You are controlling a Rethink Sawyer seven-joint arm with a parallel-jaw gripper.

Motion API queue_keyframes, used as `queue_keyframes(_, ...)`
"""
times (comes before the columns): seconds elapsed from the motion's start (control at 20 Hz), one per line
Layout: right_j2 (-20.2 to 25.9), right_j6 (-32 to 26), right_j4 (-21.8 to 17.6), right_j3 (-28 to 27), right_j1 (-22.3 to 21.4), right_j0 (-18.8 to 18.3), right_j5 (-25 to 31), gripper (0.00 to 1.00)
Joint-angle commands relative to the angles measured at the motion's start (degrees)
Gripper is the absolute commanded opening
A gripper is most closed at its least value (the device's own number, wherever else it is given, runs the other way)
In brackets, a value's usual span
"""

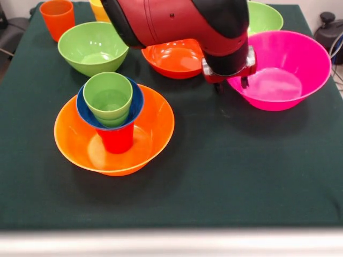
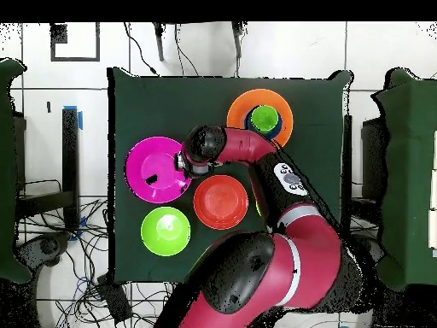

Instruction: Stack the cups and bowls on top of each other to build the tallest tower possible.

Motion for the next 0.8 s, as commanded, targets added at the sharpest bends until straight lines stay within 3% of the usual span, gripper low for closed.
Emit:
queue_keyframes(0.05, 0.71, -8.81, -3.87, -6.20, 4.32, 0.32, 3.58, 1.00)
queue_keyframes(0.25, -0.45, -8.33, -5.17, -9.98, 5.14, 1.85, 4.12, 1.00)
queue_keyframes(0.3, -0.50, -8.29, -5.32, -11.33, 5.54, 2.16, 5.09, 0.00)
queue_keyframes(0.55, -0.89, -8.08, -5.33, -16.45, 7.16, 3.53, 9.28, 0.00)
queue_keyframes(0.8, -0.75, -7.98, -5.33, -15.92, 6.69, 2.87, 10.04, 0.00)
